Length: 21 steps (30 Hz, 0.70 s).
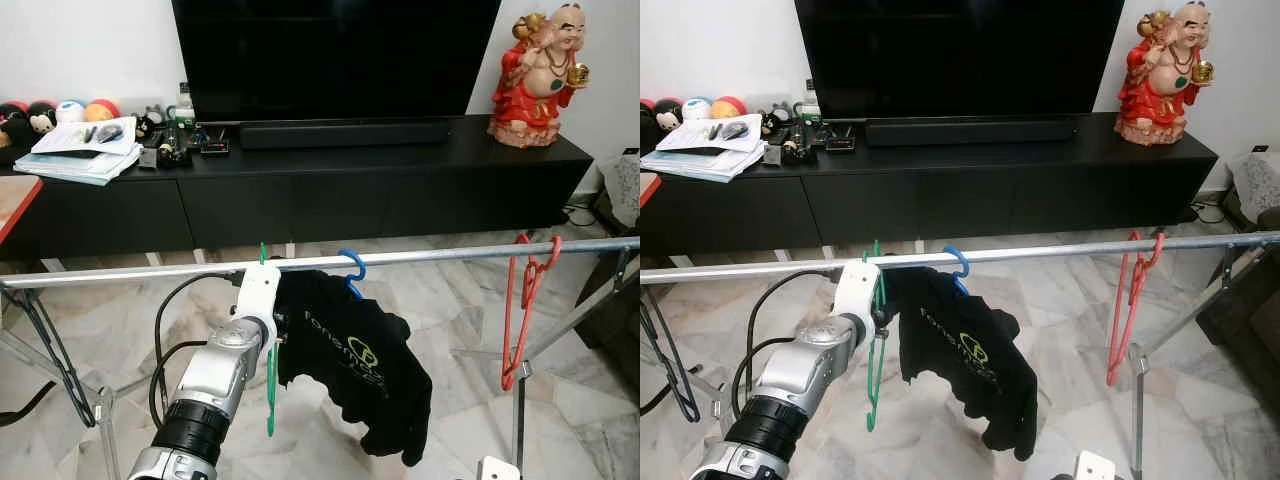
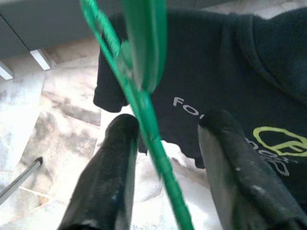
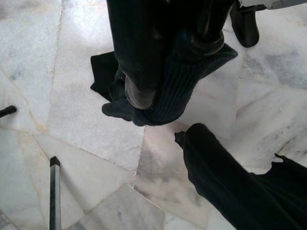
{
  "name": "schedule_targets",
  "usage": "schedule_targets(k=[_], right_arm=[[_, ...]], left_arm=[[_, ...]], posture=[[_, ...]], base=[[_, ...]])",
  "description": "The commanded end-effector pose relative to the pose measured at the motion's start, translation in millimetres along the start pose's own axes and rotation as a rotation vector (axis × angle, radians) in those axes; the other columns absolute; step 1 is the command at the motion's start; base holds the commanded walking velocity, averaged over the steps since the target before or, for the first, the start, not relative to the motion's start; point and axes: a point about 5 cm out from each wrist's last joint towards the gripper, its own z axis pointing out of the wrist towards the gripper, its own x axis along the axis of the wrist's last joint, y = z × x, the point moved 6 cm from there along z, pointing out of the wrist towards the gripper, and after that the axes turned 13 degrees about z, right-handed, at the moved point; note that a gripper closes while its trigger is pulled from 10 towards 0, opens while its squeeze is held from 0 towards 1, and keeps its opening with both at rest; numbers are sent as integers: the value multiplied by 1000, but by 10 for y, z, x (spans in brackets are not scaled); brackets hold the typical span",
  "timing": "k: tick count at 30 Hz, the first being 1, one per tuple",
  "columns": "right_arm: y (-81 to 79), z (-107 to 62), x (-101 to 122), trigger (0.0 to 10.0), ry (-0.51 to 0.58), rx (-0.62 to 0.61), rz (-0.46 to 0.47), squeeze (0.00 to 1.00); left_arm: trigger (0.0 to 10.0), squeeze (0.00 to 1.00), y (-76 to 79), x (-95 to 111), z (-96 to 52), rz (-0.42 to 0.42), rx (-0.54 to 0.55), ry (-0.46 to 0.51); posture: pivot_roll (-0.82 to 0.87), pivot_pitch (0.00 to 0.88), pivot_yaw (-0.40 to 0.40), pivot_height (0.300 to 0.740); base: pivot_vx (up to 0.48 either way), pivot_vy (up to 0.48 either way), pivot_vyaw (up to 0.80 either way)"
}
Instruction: Hang hanger
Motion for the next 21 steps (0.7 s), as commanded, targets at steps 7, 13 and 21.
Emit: schedule_targets(k=[7,13,21], right_arm=[[0,-1,-16,10000,-9,2,-8,0],[-1,-2,-21,10000,-11,2,-9,0],[-8,-2,-28,10000,-12,4,-10,0]], left_arm=[[0,0,12,44,22,20,0,12],[0,0,-21,-45,22,65,6,-32],[0,0,-25,-76,19,86,6,-39]], posture=[[77,49,-40,740],[79,49,-41,740],[79,50,-41,740]], base=[[0,0,0],[0,0,0],[0,0,0]])
